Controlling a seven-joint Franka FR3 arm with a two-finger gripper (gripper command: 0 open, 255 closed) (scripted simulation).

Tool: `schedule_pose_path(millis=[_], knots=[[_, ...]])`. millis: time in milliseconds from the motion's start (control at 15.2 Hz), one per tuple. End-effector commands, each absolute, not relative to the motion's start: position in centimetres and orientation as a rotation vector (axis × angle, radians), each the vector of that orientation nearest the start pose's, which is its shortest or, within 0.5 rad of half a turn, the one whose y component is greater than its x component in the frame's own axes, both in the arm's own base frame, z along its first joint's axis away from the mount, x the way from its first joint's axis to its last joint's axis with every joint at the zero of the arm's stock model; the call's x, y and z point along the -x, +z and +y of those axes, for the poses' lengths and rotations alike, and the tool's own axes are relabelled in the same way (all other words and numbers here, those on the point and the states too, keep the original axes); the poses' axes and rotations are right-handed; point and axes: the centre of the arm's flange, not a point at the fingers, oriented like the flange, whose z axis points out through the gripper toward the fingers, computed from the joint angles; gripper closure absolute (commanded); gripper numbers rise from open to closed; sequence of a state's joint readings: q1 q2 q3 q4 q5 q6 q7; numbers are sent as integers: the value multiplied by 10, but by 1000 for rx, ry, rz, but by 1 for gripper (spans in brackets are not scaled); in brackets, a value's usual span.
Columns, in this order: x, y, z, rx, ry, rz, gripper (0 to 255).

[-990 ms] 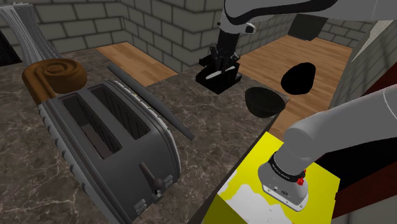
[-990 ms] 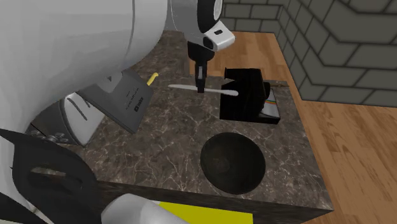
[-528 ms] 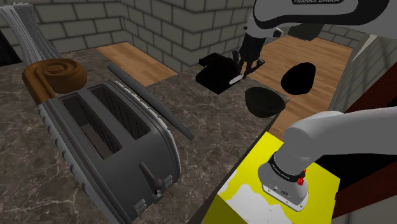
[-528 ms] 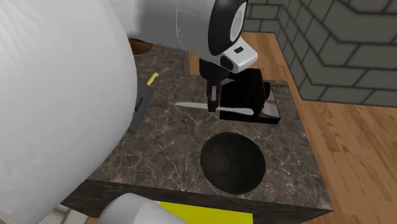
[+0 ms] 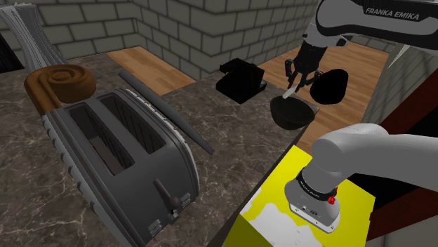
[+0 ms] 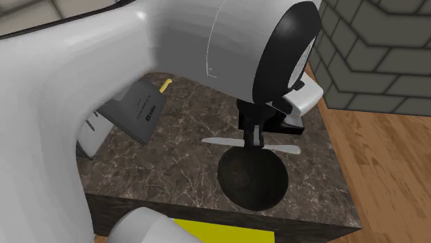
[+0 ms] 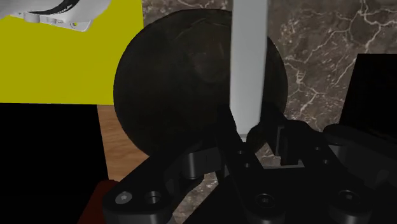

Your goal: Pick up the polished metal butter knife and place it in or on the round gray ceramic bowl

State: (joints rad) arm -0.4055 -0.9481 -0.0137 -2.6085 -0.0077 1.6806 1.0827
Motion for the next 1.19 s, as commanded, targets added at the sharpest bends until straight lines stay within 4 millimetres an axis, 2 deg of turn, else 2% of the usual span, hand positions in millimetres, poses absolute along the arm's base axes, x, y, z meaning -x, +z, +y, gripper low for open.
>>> schedule_pose_path(millis=[0,1056,1122], knots=[[-224,526,-127,2297,-27,2128,255],[-224,441,-127,2297,-27,2128,255],[-224,441,-127,2297,-27,2128,255]])
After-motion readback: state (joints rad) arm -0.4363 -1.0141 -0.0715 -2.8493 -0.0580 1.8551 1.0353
